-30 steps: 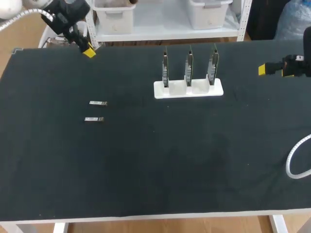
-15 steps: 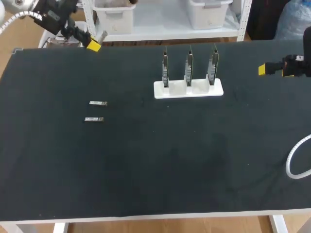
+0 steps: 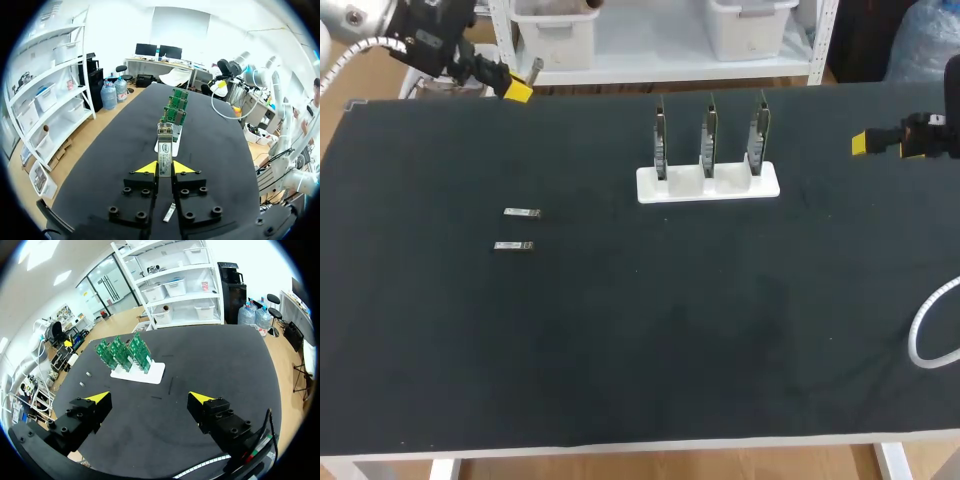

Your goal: Pick up the optical module with the left hand, and insert it into the network port with the right hand.

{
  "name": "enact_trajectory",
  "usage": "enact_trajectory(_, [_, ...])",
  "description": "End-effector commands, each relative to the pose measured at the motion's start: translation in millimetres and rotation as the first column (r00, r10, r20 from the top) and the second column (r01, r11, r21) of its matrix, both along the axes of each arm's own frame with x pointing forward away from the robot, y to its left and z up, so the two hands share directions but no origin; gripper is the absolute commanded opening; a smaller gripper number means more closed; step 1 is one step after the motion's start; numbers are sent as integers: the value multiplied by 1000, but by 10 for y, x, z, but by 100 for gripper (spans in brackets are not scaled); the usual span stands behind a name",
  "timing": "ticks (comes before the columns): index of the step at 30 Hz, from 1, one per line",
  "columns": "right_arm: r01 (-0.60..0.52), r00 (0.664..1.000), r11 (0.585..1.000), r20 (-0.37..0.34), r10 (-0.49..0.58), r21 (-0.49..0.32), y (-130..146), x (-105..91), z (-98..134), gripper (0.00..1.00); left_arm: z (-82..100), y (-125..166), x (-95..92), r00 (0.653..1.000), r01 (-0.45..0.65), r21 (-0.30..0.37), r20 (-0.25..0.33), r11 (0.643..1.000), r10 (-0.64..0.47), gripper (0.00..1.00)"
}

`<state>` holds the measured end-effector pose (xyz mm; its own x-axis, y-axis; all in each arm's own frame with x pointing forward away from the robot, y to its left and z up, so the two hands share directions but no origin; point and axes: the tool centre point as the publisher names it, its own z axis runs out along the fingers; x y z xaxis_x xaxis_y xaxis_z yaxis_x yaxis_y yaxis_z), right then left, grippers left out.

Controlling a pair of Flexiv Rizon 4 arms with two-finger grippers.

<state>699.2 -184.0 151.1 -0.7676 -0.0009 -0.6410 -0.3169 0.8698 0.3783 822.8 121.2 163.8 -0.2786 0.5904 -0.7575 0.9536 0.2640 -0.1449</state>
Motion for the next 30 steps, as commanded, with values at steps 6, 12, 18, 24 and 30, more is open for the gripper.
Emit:
enact_trajectory(6, [1, 1000, 1000, 0, -1, 0, -1, -5, 1, 100, 1, -1, -49, 1000, -20, 3, 18, 1000, 20, 0])
enact_trajectory(12, [1, 1000, 1000, 0, -1, 0, -1, -5, 1, 100, 40, -28, -75, 999, -13, -50, 28, 999, 15, 0])
enact_trajectory(18, [1, 1000, 1000, 0, -1, 0, -1, -5, 1, 100, 234, -257, -58, 998, 59, -306, 23, 950, -55, 0])
enact_trajectory(24, [1, 1000, 1000, 0, -1, 0, -1, -5, 1, 100, 394, -540, -91, 986, 164, -371, 94, 914, -138, 0])
enact_trajectory(30, [1, 1000, 1000, 0, -1, 0, -1, -5, 1, 100, 485, -731, -135, 982, 176, -407, 131, 896, -133, 0])
